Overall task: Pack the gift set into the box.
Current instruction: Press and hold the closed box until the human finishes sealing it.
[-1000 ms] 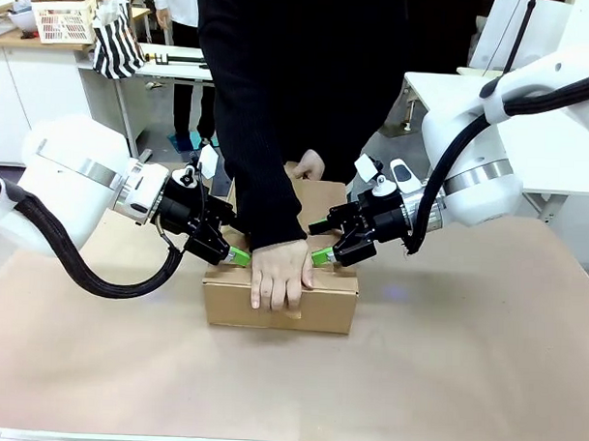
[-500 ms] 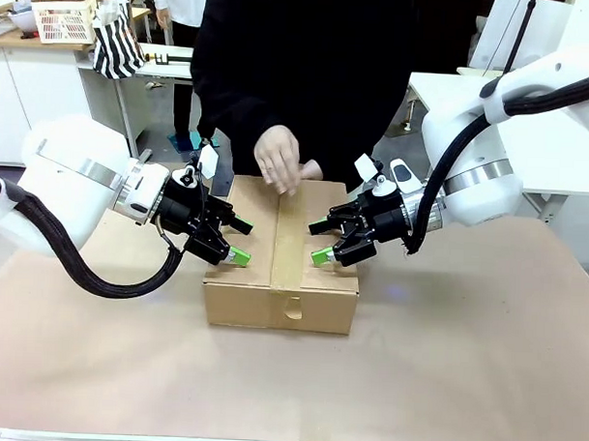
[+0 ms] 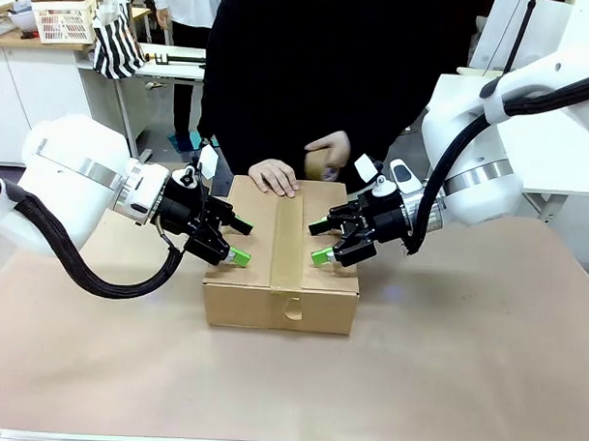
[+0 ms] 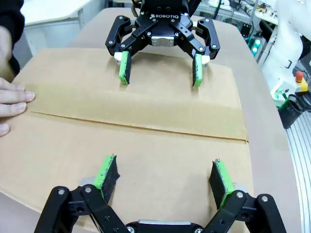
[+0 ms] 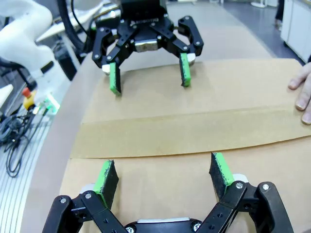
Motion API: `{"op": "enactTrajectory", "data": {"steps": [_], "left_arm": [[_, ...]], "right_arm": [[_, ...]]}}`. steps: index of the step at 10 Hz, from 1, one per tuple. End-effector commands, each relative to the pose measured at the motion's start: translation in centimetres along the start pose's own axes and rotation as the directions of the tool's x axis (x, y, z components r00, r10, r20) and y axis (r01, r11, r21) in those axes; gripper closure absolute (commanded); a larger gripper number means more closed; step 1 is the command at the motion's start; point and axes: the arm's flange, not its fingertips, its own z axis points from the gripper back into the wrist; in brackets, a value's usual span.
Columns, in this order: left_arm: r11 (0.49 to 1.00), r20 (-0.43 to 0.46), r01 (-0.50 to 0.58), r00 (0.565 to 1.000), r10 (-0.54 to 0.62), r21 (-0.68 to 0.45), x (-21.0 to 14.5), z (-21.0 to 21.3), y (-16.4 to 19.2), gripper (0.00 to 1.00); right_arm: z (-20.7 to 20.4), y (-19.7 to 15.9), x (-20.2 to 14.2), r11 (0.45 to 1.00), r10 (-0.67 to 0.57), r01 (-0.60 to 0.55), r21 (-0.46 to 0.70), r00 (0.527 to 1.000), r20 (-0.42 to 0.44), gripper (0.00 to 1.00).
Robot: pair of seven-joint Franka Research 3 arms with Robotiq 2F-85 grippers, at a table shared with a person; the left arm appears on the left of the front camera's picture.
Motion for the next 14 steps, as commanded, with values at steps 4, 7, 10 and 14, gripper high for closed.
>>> {"op": "enactTrajectory", "data": {"steps": [4, 7, 10, 14], "left_arm": [[1.000, -0.005, 0.001, 1.000, -0.001, -0.004, -0.18, 0.00, -0.08, 0.00], [1.000, -0.005, 0.001, 1.000, -0.001, -0.004, -0.18, 0.00, -0.08, 0.00], [1.000, -0.005, 0.001, 1.000, -0.001, -0.004, -0.18, 0.00, -0.08, 0.00], [1.000, -0.005, 0.001, 1.000, -0.001, -0.004, -0.18, 0.00, -0.08, 0.00]], "right_arm": [[-0.04, -0.05, -0.19, 1.000, -0.003, 0.003, -0.003, 1.000, -0.003, 0.00], [-0.04, -0.05, -0.19, 1.000, -0.003, 0.003, -0.003, 1.000, -0.003, 0.00], [-0.04, -0.05, -0.19, 1.000, -0.003, 0.003, -0.003, 1.000, -0.003, 0.00], [-0.04, -0.05, -0.19, 1.000, -0.003, 0.003, -0.003, 1.000, -0.003, 0.00]]}}
